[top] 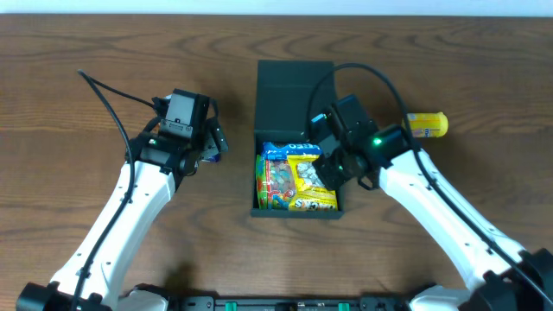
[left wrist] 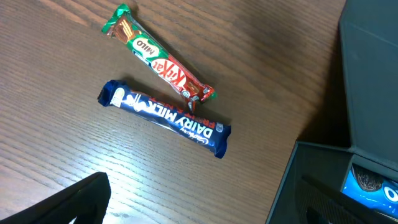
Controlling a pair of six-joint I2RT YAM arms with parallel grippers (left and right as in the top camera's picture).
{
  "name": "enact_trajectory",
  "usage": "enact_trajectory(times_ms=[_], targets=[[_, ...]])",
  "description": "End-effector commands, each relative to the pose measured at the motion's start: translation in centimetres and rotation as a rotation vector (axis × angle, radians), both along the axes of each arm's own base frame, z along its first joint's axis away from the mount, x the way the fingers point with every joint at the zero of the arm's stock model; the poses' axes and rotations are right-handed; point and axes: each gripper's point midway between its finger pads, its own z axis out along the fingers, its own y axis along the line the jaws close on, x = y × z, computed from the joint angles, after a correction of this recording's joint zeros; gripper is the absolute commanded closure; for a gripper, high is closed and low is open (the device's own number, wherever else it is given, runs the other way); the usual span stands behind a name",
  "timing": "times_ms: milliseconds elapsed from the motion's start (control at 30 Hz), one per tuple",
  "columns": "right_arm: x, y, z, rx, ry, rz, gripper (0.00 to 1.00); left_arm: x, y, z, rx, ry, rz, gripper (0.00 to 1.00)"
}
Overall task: Pack container
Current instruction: 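Place the Halls bag into the box and open right gripper, then move right gripper to the yellow Mentos bottle and grasp it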
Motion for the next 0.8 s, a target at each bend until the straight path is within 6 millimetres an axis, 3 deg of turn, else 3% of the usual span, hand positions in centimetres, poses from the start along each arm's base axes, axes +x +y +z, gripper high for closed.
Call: enact_trajectory(times_ms=[0,67,100,133,167,200,233,267,400,567,667,767], targets=[[3.2,-5.2,1.8,-0.111,-0.124,-0.331,0.99,0.0,0.2,0.0,-0.002,0.001,0.008,0.05],[4.5,-8.3,1.7,-0.062,-0.107,-0.56,0.99,0.0,0.2,0.0,-0.002,0.001,0.008,0.05],[5.0,-10.0,1.5,-0.023,-0.088,-0.707,0.94,0.0,0.2,0.0,-0.002,0.001,0.008,0.05],[5.4,-11.9,1.0,0.031,-0.053,-0.889,0.57,0.0,0.2,0.0,-0.002,0.0,0.008,0.05],[5.9,-13.0,0.6,0.09,-0.019,-0.997,0.56,0.0,0.2,0.0,-0.002,0.0,0.008,0.05],[6.4,-13.9,0.2,0.133,0.003,-1.061,0.43,0.0,0.2,0.0,-0.002,0.0,0.008,0.05],[7.0,-15.1,-0.3,0.177,0.023,-1.15,0.07,0.0,0.2,0.0,-0.002,0.0,0.008,0.05],[7.4,-16.1,-0.8,0.196,0.035,-1.214,0.01,0.0,0.2,0.0,-0.003,0.0,0.008,0.05],[7.3,-20.7,-4.1,0.224,0.131,-1.544,0.01,-0.1,-0.1,0.0,-0.018,0.005,-0.001,0.05],[9.8,-21.8,-7.3,0.381,0.204,-1.722,0.01,-0.1,-0.1,0.0,-0.019,0.005,-0.001,0.05],[11.6,-22.3,-7.7,0.45,0.168,-1.791,0.01,-0.1,-0.2,0.0,-0.023,0.007,-0.005,0.05],[13.9,-22.7,-6.8,0.544,0.092,-1.809,0.01,-0.1,-0.3,0.0,-0.023,0.007,-0.008,0.05]])
